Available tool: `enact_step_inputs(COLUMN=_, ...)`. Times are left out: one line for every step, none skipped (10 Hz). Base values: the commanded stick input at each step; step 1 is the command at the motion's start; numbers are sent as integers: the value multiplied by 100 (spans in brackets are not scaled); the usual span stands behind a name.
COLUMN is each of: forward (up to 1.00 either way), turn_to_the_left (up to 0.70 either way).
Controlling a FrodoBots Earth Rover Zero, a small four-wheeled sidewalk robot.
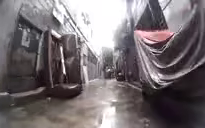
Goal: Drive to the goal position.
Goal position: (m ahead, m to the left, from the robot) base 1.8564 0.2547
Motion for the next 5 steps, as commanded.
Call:
enact_step_inputs(forward=99, turn_to_the_left=-30)
enact_step_inputs(forward=99, turn_to_the_left=-5)
enact_step_inputs(forward=99, turn_to_the_left=0)
enact_step_inputs(forward=99, turn_to_the_left=0)
enact_step_inputs(forward=99, turn_to_the_left=0)
